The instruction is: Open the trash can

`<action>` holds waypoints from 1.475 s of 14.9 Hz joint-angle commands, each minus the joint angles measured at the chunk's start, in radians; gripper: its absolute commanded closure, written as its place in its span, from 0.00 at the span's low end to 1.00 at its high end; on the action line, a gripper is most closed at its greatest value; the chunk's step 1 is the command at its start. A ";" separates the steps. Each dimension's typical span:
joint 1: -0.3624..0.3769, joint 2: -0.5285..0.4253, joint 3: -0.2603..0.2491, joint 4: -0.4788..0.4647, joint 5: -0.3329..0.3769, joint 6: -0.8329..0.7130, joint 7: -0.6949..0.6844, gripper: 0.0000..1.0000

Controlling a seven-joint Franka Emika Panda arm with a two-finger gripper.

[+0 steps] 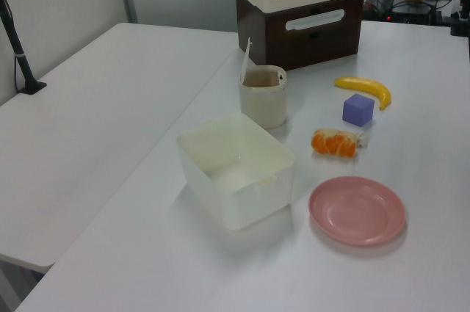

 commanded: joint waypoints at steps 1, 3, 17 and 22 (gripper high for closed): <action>0.005 -0.105 -0.061 -0.081 0.025 -0.068 -0.134 1.00; 0.011 -0.117 -0.081 -0.086 0.028 -0.091 -0.169 1.00; 0.020 -0.114 -0.083 -0.109 0.028 -0.114 -0.211 0.00; 0.018 -0.108 -0.084 -0.110 0.030 -0.159 -0.399 0.00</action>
